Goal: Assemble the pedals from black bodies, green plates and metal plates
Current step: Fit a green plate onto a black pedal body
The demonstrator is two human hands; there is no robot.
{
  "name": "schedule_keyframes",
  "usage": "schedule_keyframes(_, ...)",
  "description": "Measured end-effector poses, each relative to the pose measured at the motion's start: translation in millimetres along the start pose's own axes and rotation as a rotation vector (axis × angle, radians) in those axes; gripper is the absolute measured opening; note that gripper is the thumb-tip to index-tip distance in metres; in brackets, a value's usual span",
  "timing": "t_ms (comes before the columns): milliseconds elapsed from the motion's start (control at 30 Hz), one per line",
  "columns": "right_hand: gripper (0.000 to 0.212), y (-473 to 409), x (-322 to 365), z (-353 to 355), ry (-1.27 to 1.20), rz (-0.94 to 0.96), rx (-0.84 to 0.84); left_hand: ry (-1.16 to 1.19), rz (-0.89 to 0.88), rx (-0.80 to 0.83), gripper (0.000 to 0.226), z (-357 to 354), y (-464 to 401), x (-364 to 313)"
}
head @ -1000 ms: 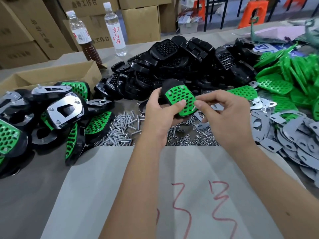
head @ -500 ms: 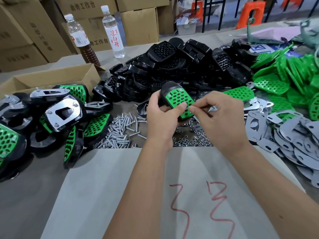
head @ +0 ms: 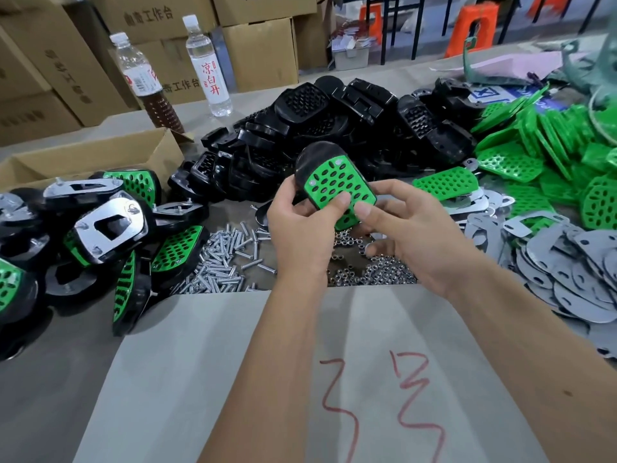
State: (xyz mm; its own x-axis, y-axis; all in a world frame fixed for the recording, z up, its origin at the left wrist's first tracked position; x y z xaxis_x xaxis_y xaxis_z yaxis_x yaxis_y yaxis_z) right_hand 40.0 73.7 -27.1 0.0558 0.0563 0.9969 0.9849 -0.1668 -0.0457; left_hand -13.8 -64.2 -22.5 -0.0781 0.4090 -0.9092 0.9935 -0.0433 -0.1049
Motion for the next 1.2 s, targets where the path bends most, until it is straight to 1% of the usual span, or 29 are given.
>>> schedule_keyframes(133,0.039,1.2,3.0,-1.4,-0.031,-0.018,0.043,0.039,0.068,0.024,0.033,2.7,-1.5,1.2)
schedule_keyframes(300,0.031,2.6,4.7,-0.5,-0.166,-0.082,0.086,0.032,0.094,0.041,0.033,-0.2,-0.4,4.3)
schedule_keyframes(500,0.024,3.9,7.5,-0.9,-0.199,-0.083,0.099,0.037,0.108,0.052,0.033,0.5,-1.2,5.6)
schedule_keyframes(667,0.032,2.0,4.2,-0.2,-0.161,-0.085,0.046,0.057,0.156,0.043,0.035,0.8,-0.7,8.7)
schedule_keyframes(800,0.028,2.4,2.6,0.7,-0.196,-0.114,0.065,0.018,0.149,0.034,0.036,0.7,-1.7,11.5)
schedule_keyframes(900,0.039,1.5,1.8,1.4,-0.171,-0.117,0.024,0.029,0.175,0.031,0.036,0.2,-1.2,14.5)
schedule_keyframes(1033,0.045,2.2,0.6,-1.4,-0.163,-0.158,-0.008,-0.035,0.130,0.024,0.034,1.2,-2.9,14.7)
schedule_keyframes(1067,0.042,2.0,-0.3,-0.8,-0.165,-0.157,-0.015,-0.032,0.126,0.026,0.033,1.5,-3.0,15.1)
schedule_keyframes(1133,0.031,1.0,0.3,0.7,-0.174,-0.128,-0.006,0.023,0.154,0.029,0.032,1.2,-2.3,13.2)
schedule_keyframes(1200,0.028,0.1,1.8,1.5,-0.171,-0.117,0.017,0.015,0.146,0.024,0.033,2.0,-2.5,10.5)
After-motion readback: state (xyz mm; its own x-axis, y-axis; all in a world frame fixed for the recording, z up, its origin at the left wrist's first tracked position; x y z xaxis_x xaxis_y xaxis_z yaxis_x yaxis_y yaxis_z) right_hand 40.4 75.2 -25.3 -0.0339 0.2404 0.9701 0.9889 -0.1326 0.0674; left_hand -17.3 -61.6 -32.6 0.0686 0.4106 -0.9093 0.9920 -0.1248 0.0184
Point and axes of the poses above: each hand's wrist, its own y-axis away from the middle knuckle, its own z-axis out of the back of the hand, x = y × z, the point moved 3 cm from there along -y, towards the middle knuckle, and after that the axes turned 10 degrees about y, right-handed, at the moved point
